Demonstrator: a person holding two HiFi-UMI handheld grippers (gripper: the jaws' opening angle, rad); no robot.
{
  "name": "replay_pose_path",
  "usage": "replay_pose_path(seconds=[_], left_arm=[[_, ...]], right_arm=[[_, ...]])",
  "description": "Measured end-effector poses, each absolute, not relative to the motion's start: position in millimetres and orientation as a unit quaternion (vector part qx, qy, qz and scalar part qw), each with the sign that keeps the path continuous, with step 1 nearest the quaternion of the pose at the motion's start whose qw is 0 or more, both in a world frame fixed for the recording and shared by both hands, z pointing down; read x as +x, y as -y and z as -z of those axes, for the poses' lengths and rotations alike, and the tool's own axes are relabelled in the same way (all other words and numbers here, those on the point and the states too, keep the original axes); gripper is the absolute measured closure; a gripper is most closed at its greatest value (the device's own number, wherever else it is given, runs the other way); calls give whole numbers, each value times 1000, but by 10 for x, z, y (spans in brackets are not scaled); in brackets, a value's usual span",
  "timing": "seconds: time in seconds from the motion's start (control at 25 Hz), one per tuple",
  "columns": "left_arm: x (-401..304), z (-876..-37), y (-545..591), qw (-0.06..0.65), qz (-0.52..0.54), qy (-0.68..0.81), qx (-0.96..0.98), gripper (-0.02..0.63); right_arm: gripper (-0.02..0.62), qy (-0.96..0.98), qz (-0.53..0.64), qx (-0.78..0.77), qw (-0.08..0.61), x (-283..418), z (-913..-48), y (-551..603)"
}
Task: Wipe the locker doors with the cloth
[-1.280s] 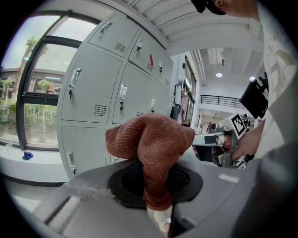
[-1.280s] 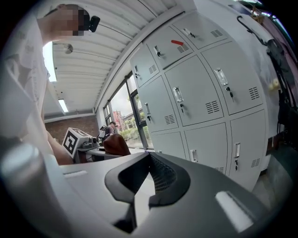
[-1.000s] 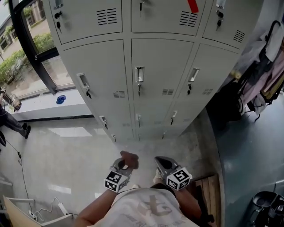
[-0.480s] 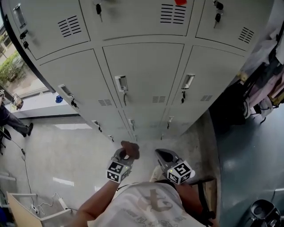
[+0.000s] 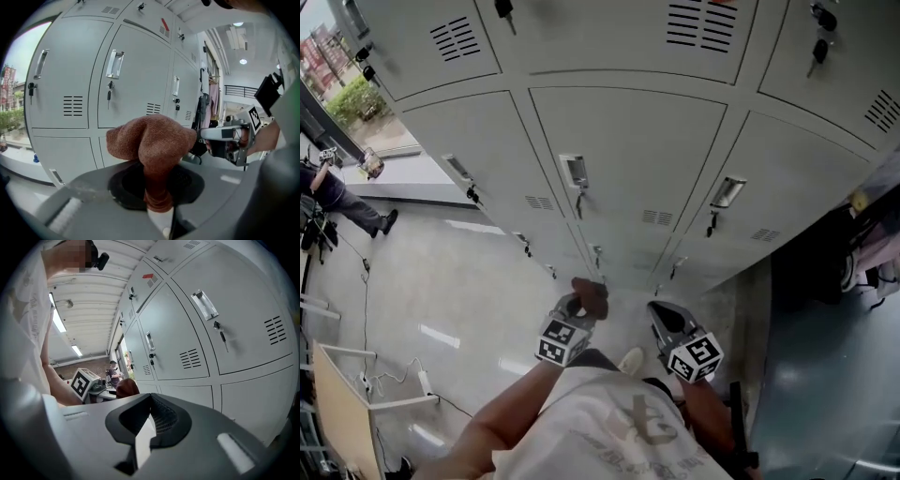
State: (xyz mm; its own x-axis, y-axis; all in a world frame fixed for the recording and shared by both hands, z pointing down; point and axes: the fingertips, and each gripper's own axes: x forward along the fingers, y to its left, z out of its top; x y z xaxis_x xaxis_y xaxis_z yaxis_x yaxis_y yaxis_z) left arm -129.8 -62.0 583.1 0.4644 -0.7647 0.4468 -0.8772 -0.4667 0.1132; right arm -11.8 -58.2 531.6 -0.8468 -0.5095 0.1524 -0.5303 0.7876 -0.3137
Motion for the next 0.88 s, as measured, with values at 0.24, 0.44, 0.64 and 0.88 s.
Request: replay_pose_path(seconds=[0.24, 0.44, 0.64, 0.88], left_arm=[[-1346, -5815, 796, 174, -160, 511, 827, 522], [-1373, -5793, 925, 174, -153, 513, 827, 522], [-1524, -5811, 1129, 180, -154, 523, 819, 522], [-1691, -5755, 1439, 176, -143, 528, 818, 522]], right_arm=[[588, 949, -170, 263, 33, -72, -5292, 736], [588, 948, -176, 263, 35, -108, -5293, 838], [588, 948, -172, 265, 42, -188, -5274, 978], [588, 948, -158, 274, 45, -276, -5145, 1200]])
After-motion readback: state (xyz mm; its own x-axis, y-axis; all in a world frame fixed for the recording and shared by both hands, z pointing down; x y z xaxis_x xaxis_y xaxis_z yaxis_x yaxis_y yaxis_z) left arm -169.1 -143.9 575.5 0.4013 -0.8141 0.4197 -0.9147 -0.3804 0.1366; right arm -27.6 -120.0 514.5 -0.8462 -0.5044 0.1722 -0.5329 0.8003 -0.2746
